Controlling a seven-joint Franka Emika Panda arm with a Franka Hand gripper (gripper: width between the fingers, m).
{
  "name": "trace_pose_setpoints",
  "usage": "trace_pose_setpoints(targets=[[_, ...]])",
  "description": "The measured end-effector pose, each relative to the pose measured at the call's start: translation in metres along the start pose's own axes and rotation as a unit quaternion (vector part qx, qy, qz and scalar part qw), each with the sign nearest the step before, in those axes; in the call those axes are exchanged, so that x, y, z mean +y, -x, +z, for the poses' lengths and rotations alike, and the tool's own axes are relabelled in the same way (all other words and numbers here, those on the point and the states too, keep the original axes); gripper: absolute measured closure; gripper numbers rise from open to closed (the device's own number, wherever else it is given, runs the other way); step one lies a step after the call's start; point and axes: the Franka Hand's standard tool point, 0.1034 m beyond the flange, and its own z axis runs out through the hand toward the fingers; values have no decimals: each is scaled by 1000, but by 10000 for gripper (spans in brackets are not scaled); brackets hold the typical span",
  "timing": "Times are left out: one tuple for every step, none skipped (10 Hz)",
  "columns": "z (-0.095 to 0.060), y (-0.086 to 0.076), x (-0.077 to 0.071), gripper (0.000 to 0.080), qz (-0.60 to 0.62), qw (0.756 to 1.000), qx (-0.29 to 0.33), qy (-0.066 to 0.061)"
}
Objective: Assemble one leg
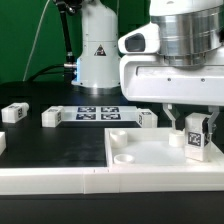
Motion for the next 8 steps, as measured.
trace_pose_setpoints(targets=[[0, 0, 1, 509, 41, 999, 0, 0], [0, 0, 1, 509, 91, 996, 1, 1], [0, 1, 2, 509, 157, 988, 2, 2], [-1, 1, 3, 509, 205, 979, 3, 3], [-1, 2, 3, 509, 249, 969, 4, 3], [-1, 4, 6, 509, 356, 934, 16, -6], [-1, 7, 7, 509, 401, 916, 21, -11], [-1, 8, 7, 509, 457, 889, 23, -11]])
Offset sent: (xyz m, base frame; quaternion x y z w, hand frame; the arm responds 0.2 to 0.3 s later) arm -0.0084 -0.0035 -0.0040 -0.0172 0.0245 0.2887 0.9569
